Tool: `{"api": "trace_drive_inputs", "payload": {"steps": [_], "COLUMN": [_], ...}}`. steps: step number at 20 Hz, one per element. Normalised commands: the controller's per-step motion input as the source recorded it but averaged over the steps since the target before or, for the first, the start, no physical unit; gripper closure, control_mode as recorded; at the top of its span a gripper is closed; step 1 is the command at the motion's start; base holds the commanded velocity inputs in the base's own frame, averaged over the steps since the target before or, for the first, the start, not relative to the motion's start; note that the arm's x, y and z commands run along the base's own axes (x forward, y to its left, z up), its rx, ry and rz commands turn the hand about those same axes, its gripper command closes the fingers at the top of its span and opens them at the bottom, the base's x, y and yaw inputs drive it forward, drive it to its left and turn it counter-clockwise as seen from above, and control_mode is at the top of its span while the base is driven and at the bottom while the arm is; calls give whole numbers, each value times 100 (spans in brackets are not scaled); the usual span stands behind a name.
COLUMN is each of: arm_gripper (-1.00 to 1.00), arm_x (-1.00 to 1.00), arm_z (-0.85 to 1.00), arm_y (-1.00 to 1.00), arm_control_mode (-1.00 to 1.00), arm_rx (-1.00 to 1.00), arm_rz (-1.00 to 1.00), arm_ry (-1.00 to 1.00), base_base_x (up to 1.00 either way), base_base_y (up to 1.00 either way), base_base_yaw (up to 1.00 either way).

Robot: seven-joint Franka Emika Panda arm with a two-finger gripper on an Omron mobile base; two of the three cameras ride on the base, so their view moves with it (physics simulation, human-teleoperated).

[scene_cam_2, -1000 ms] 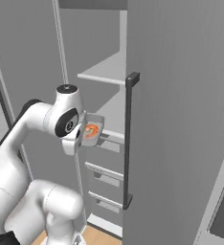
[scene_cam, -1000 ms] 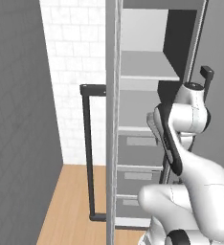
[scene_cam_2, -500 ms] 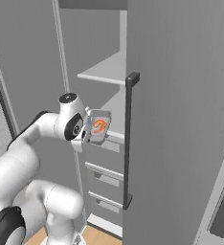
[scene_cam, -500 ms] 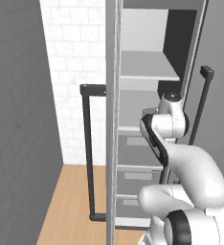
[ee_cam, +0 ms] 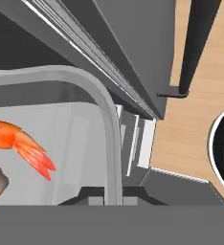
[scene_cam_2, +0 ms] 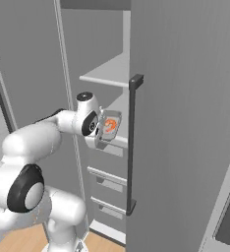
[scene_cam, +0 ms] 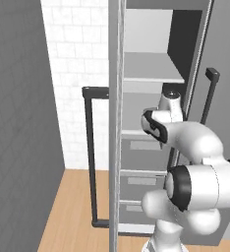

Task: Take the meat container that has the shrimp and place it on the second highest rack of the freezer. Then take the vegetable container that has the lemon and cucumber and place it on the highest rack of the freezer.

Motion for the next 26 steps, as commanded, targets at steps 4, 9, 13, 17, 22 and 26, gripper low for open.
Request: {"api": "trace_drive_inputs", "payload": {"steps": [4, 9, 13, 17, 22, 26], "arm_gripper": [100, 100, 100, 100, 100, 100], "arm_x": [39, 39, 39, 72, 69, 60], "arm_z": [-45, -44, -47, -17, 5, 1], "arm_y": [0, 0, 0, -1, -3, -1], "arm_control_mode": [-100, -100, -100, -100, -100, -100], "arm_rx": [4, 1, 0, 0, 0, 0], "arm_rz": [-9, -5, -1, 0, 0, 0], "arm_ry": [8, 0, -4, -4, 0, 0], "base_base_x": [0, 0, 0, 0, 0, 0], "base_base_y": [0, 0, 0, 0, 0, 0], "base_base_yaw": [0, 0, 0, 0, 0, 0]}}
